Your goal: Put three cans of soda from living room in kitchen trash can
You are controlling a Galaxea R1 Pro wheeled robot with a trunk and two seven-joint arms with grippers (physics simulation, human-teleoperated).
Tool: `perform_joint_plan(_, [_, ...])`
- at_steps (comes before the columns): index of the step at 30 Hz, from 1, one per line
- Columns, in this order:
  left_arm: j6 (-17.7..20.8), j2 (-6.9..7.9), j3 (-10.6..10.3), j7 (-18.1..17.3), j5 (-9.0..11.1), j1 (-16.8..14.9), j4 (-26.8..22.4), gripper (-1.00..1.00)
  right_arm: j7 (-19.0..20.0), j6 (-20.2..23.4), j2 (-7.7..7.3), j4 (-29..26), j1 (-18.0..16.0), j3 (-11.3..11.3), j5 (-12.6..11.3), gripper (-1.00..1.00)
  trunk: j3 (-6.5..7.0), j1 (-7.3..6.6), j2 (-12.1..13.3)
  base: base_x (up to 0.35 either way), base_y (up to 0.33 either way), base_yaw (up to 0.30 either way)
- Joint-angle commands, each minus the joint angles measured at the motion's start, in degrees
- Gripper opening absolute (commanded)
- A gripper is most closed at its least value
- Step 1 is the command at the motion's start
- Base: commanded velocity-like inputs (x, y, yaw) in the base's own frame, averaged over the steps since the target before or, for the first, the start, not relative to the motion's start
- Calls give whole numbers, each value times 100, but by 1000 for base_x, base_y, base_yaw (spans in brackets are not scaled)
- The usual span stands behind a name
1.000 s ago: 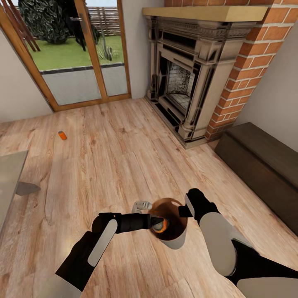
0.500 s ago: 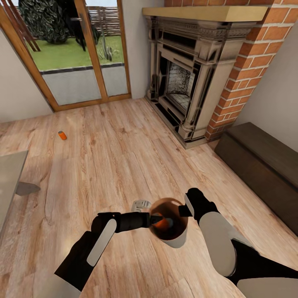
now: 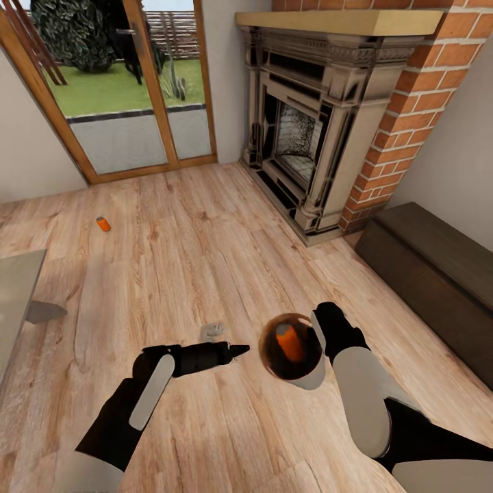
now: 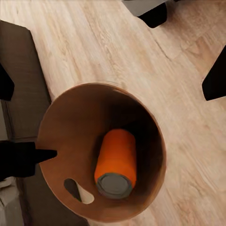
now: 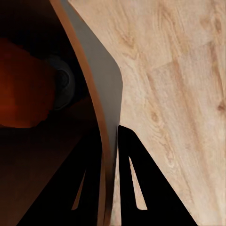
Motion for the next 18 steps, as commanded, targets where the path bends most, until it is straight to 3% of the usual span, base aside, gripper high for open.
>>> perform_joint_plan(1, [4,41,66,11,4,-1,4,100,10,2,0,-8,0,0,79,-100,0,0,0,0,0,0])
perform_joint_plan(5, [12,174,337,182,-9,-24,96,100,-7,-25,-37,-26,0,3,75,-100,0,0,0,0,0,0])
perform_joint_plan(9, [14,217,446,757,-8,-151,550,100,7,-40,-64,-32,0,4,72,-100,0,0,0,0,0,0])
perform_joint_plan(13, [15,234,487,1483,-8,-664,1621,100,39,-50,-74,-35,1,2,66,-100,0,0,0,0,0,0])
perform_joint_plan(17, [15,237,494,1866,-10,-927,2145,100,81,-56,-76,-35,1,-16,59,-100,0,0,0,0,0,0])
perform_joint_plan(18, [17,237,494,2147,-11,-1013,2337,100,203,-57,-76,-35,0,-23,58,-100,0,0,0,0,0,0])
